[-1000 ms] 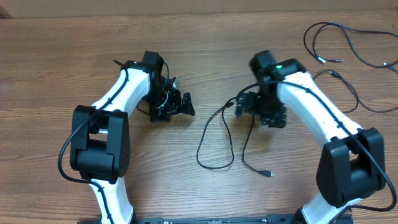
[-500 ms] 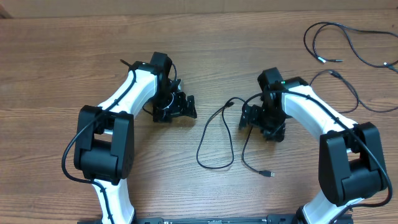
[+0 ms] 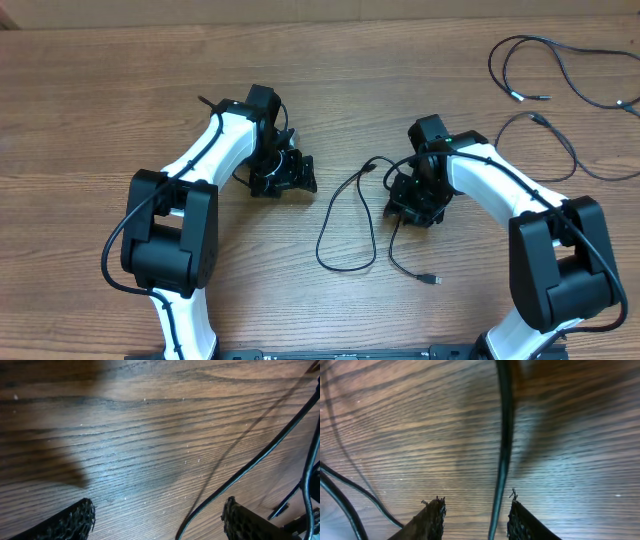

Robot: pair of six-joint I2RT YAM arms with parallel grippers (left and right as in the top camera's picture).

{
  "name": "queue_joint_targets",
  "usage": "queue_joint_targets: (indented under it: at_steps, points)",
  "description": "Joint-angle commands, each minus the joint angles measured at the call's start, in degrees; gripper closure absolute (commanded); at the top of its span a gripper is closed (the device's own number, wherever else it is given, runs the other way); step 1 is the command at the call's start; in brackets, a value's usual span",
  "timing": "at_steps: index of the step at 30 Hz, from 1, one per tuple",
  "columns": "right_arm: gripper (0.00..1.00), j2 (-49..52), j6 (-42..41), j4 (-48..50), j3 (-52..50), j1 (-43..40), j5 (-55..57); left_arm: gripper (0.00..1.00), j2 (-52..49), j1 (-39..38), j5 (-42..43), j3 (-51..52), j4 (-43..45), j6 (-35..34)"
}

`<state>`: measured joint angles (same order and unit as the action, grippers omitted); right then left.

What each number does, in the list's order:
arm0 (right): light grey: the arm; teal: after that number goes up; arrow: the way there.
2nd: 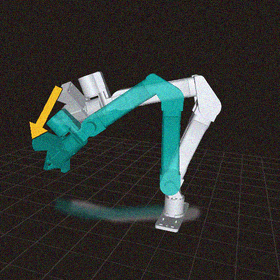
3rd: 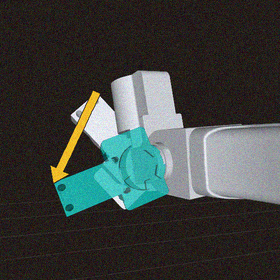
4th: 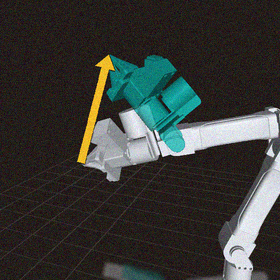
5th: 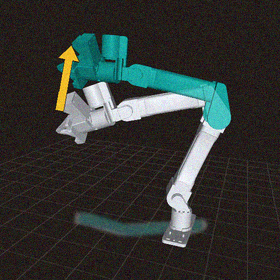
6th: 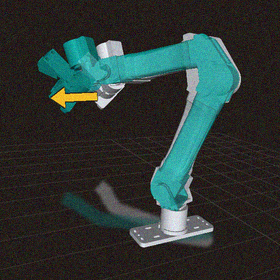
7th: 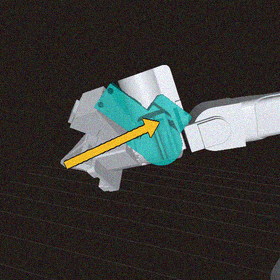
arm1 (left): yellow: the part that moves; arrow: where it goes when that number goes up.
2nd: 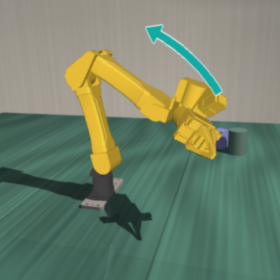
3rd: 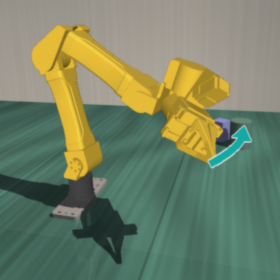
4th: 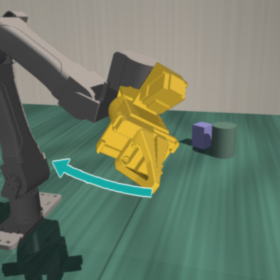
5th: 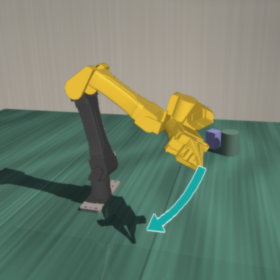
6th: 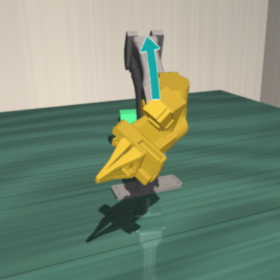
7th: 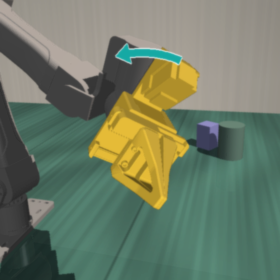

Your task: Untangle cables

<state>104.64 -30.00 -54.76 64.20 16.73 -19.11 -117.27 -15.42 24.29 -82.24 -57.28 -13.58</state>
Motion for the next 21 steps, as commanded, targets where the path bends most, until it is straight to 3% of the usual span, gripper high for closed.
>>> queue_joint_targets:
  at_steps: [1,7,21]
  points:
    - [0.58,0.3,-0.1,0.5,-0.2,1.0,0.5,0.15,0.3,-1.7,-0.5,-0.6,-0.3,-0.6]
    - [0.64,0.3,-0.7,1.1,-0.2,2.1,1.4,0.18,0.3,-3.8,-0.5,-0.6,-0.3,-0.7]
    - [0.67,0.3,-0.7,0.9,-0.2,4.5,5.4,0.19,0.3,-4.5,-0.5,-0.6,-0.6,-0.8]
